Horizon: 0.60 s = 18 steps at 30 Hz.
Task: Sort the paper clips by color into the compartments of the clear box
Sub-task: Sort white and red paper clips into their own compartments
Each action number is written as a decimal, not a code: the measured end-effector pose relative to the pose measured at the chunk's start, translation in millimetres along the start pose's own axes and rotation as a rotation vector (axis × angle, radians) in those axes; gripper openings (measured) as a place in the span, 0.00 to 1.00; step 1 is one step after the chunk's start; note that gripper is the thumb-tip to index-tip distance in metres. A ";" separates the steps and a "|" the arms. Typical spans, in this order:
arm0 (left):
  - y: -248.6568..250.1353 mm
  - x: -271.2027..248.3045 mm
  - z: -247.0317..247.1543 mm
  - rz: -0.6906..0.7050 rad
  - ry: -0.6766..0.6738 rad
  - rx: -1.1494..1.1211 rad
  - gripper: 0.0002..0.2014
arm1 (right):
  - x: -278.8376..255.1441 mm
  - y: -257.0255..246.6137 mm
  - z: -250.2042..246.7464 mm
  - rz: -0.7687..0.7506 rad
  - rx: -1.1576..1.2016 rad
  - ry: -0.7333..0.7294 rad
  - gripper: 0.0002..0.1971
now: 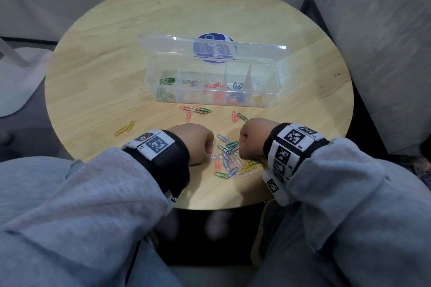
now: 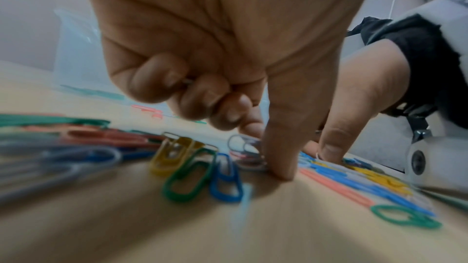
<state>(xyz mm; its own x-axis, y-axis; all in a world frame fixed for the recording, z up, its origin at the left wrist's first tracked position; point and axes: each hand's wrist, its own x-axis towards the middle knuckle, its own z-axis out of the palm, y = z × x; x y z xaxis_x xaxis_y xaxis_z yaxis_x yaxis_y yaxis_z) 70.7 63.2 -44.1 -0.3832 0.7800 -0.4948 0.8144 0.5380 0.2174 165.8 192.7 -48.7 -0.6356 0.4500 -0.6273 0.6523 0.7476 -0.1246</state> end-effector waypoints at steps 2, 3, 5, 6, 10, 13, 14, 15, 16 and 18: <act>-0.4 0.5 0.2 -0.007 -0.016 -0.007 0.03 | -1.6 4.4 -5.5 -0.006 0.090 0.005 0.05; -0.3 0.3 0.2 -0.008 -0.023 -0.014 0.03 | -2.2 7.0 -9.3 -0.010 0.153 0.011 0.03; -0.6 -1.5 -0.9 -0.008 -0.033 -0.052 0.03 | -3.2 12.4 -18.1 -0.017 0.312 0.029 0.07; -1.4 -2.4 -2.7 -0.010 -0.038 -0.094 0.03 | -2.9 15.3 -21.6 -0.019 0.417 0.025 0.09; -8.9 -4.0 -17.7 0.002 -0.024 -0.385 0.04 | -4.9 21.7 -26.7 -0.010 0.839 -0.049 0.13; -13.2 -5.3 -31.1 -0.036 -0.019 -0.831 0.10 | -7.0 21.1 -25.6 -0.023 0.970 -0.082 0.13; -14.7 -5.7 -34.2 -0.055 -0.008 -0.965 0.13 | -7.7 20.4 -25.3 -0.021 0.977 -0.094 0.13; -16.1 -6.7 -36.6 -0.069 0.003 -1.075 0.16 | -7.8 19.9 -24.3 -0.023 0.968 -0.101 0.13; -17.0 -7.6 -38.2 -0.076 0.009 -1.165 0.18 | -8.5 19.6 -23.5 -0.026 0.950 -0.103 0.13; -17.7 -8.8 -39.2 -0.083 0.013 -1.298 0.19 | -9.3 19.2 -21.5 -0.044 0.918 -0.114 0.13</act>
<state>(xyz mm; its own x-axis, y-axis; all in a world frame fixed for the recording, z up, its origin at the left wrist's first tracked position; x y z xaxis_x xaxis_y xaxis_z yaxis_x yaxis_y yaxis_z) 42.5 59.4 -10.6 -0.4222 0.7285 -0.5394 -0.2227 0.4935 0.8408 175.4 213.4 -28.8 -0.6549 0.3432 -0.6733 0.7309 0.0613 -0.6798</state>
